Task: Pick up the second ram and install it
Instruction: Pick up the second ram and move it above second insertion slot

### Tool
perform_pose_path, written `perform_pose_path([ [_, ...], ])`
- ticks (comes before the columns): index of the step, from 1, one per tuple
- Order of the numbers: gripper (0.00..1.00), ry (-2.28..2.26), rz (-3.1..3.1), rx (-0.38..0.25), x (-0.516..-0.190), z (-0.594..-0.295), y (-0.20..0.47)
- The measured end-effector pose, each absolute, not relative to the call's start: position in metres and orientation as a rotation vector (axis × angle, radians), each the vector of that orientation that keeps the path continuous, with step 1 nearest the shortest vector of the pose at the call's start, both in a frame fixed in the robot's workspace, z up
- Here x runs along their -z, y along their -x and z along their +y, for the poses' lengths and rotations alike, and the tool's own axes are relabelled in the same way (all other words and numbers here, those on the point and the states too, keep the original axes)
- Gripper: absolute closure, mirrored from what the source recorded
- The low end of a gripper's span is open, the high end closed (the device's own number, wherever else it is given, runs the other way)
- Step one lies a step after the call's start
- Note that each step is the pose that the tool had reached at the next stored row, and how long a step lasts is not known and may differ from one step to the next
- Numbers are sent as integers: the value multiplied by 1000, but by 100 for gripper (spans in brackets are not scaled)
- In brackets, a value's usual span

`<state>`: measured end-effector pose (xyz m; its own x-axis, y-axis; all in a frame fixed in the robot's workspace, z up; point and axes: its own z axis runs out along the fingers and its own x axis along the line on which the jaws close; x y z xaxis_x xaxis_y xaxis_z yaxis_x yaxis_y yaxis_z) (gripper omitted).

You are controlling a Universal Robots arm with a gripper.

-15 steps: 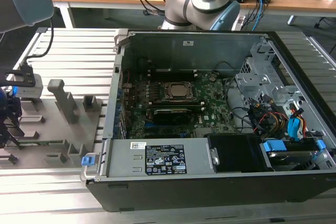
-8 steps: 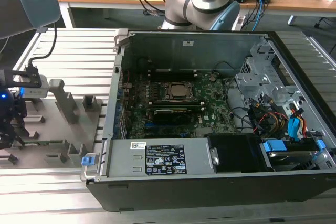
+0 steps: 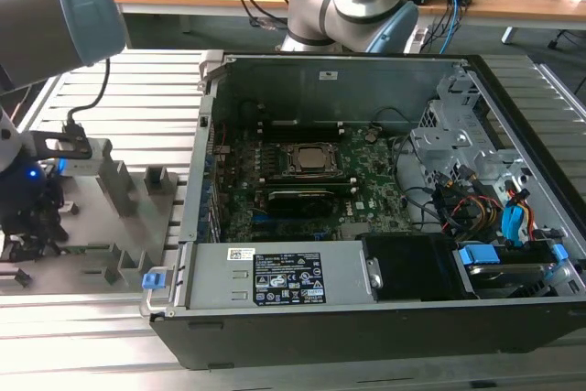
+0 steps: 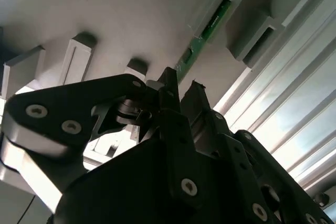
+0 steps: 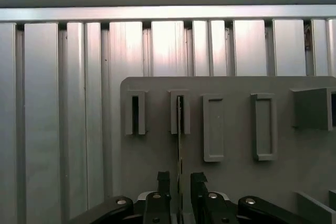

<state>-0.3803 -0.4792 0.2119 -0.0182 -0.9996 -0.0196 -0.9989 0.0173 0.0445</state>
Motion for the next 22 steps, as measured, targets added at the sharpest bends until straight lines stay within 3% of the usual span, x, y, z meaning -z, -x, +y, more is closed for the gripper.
perform_pose_path([
  [9,70,-2218,-2199,71,-199,-478,380],
  [11,85,-2218,-2199,71,-199,-478,380],
  [12,86,-2218,-2199,71,-199,-478,380],
  [22,86,-2220,-2200,75,-199,-478,380],
])
